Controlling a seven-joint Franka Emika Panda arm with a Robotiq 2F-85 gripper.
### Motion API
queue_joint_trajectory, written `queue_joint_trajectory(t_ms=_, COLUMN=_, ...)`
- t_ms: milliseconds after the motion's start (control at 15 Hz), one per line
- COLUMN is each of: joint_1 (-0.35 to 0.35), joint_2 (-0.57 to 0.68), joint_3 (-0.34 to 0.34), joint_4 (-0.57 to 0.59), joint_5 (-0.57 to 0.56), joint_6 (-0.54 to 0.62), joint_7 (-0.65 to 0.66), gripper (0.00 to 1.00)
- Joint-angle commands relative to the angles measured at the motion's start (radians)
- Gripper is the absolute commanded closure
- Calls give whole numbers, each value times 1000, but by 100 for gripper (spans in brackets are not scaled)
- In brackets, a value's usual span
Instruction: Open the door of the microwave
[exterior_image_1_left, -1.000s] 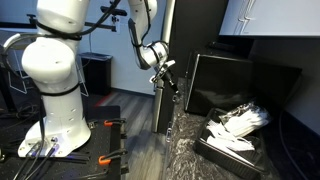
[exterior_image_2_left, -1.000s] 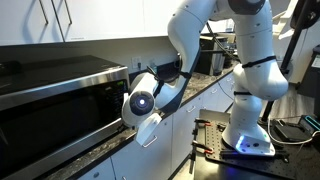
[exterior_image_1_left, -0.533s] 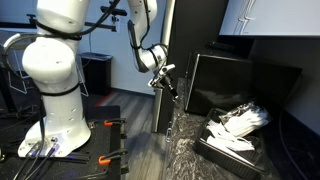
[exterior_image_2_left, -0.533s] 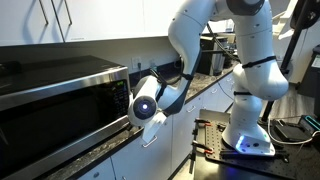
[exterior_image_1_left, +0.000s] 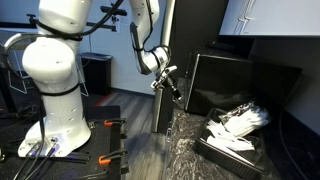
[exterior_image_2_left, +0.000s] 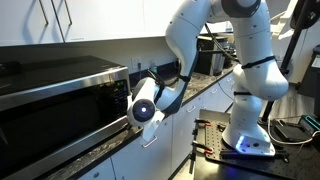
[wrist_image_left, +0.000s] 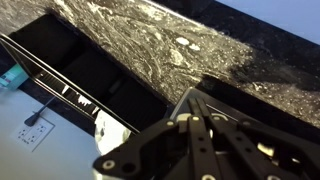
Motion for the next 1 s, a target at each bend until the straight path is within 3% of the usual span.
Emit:
queue_joint_trajectory(t_ms=0, joint_1=23, joint_2=34, joint_3=-7, joint_4=53, joint_5=-23, joint_6=-32, joint_7=-38, gripper=100)
queue_joint_trajectory(t_ms=400, joint_1=35, joint_2=90, joint_3=-14, joint_4=117, joint_5=-49, joint_6=-54, joint_7=-64, gripper=100)
queue_joint_trajectory(t_ms=933, joint_1=70, joint_2=108, joint_3=-16, joint_4=136, joint_5=-53, joint_6=-199, joint_7=-159, gripper=100)
